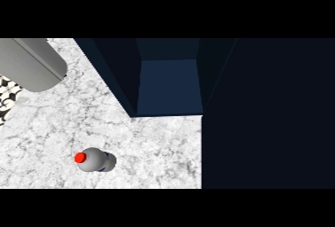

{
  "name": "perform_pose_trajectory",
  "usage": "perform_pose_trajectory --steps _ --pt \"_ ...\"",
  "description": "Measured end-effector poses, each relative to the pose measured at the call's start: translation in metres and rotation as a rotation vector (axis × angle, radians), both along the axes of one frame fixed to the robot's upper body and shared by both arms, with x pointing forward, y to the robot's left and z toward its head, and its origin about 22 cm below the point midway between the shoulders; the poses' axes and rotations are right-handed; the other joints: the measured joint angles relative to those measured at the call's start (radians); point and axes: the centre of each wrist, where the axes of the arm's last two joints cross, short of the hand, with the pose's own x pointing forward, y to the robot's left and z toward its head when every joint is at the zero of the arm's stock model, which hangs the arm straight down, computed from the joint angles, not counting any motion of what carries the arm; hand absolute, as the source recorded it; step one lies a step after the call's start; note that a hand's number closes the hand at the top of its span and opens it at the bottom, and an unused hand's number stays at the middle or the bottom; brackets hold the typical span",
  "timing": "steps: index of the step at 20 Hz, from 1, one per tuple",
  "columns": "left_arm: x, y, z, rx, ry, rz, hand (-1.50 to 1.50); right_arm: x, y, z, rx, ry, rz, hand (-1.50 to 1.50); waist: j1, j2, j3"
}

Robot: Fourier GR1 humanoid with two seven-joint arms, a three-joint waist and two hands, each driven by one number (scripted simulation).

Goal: Pick up the bottled water, place it into the cabinet and close the cabinet

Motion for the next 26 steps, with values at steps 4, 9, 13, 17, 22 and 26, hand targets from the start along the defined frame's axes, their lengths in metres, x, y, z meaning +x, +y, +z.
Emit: perform_pose_trajectory --steps 4,9,13,17,22,26 --pt "0.014 0.002 -0.015 0.043 0.002 0.031 -1.50 -0.003 -0.004 -0.002 -0.001 -0.011 0.001 -1.50 -0.006 0.000 0.000" --pt "0.036 -0.005 -0.040 0.083 0.000 0.049 -1.50 -0.007 -0.006 -0.005 0.005 -0.008 0.015 -1.50 -0.008 0.000 -0.001" --pt "0.059 -0.013 -0.055 0.111 -0.028 0.041 -1.50 -0.009 -0.009 -0.005 0.003 -0.008 0.014 -1.50 -0.008 0.001 -0.001" --pt "0.077 -0.019 -0.079 0.124 -0.026 0.044 -1.50 -0.013 -0.013 -0.007 0.000 -0.003 0.019 -1.50 -0.006 0.000 -0.001" --pt "0.096 -0.035 -0.105 0.147 -0.016 0.058 -1.50 -0.020 -0.015 -0.012 0.020 -0.001 0.020 -1.50 -0.001 0.000 -0.001" --pt "0.113 -0.046 -0.120 0.173 -0.017 0.084 -1.50 -0.024 -0.019 -0.013 0.015 -0.004 0.020 -1.50 0.000 0.000 -0.002"
